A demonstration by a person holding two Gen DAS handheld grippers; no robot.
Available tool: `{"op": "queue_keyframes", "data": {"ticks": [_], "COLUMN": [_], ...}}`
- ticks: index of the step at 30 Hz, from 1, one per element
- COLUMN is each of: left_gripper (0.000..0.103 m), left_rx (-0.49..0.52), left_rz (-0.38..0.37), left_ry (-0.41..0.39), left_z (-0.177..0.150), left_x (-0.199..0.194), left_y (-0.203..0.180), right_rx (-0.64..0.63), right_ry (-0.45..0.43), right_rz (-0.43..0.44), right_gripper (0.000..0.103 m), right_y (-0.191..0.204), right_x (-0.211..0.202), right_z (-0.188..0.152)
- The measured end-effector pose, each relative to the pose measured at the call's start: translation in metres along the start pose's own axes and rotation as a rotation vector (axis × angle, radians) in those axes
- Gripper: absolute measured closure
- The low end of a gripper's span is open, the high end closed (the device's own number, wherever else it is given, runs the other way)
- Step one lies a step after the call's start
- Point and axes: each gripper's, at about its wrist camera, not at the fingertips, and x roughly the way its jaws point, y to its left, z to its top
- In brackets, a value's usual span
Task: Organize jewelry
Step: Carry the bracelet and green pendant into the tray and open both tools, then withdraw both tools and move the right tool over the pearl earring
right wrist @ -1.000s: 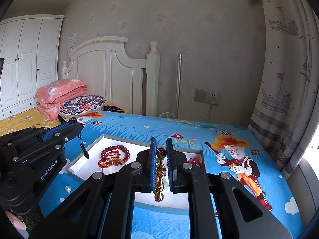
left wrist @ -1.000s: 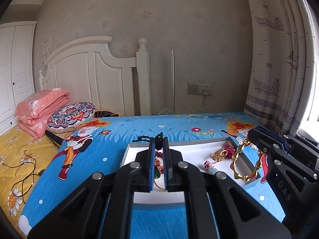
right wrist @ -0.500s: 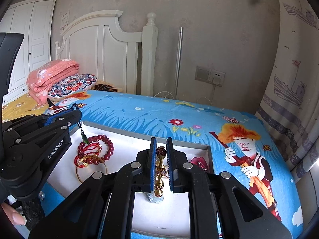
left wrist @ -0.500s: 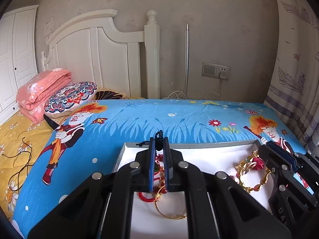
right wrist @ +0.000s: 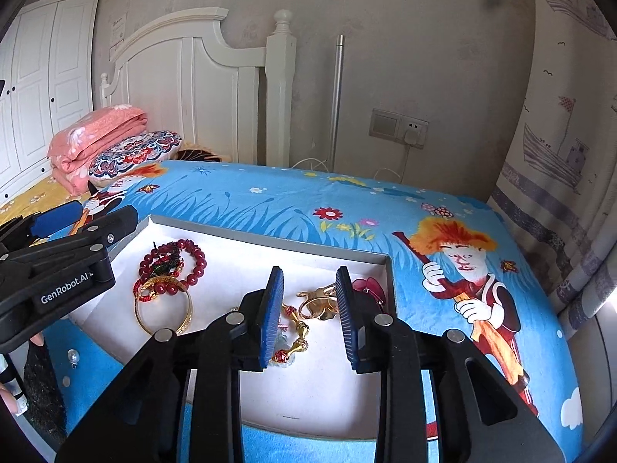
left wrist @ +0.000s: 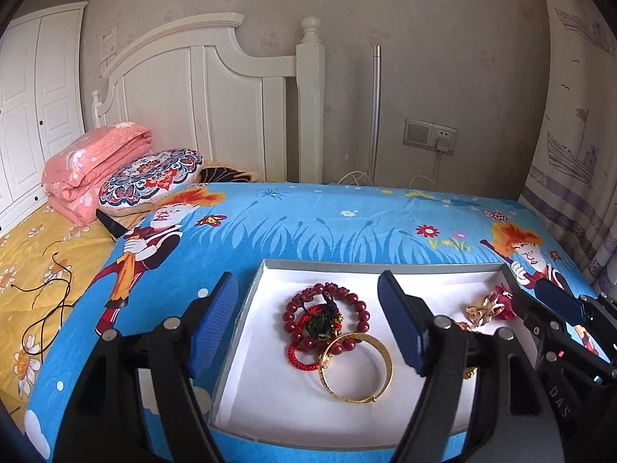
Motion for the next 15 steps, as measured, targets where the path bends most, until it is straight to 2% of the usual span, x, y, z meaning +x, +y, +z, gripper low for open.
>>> {"op": "queue_keyframes", "data": {"ticks": [2, 4, 10, 15], "left_gripper": [0.014, 0.011, 0.005, 0.005], "left_rx": [-0.015, -0.024, -0.005, -0.006], "left_rz": [0.000, 0.005, 0.053, 0.045], "left_ry": [-0.009, -0.030, -0.101, -0.081], "left_z": [-0.006, -0.016, -0.059, -0.095], "left_x": [-0.015, -0.032, -0.078, -0.097], "left_y": [0.006, 0.014, 0.030, 0.041], "right_rx": [0.008, 0.021, 0.039, 0.092], "right_ry": [-0.011, -0.022, -0.024, -0.018], "right_rz": [0.008, 0.016, 0.026, 0.024], "right_gripper": [0.074, 0.062, 0.060, 0.058], "right_y": [-0.003, -0.007, -0.012, -0.013], "right_x": [-0.014, -0.028, -0.059, -0.076], "right_z": [-0.006, -0.016, -0.054, -0.083]}}
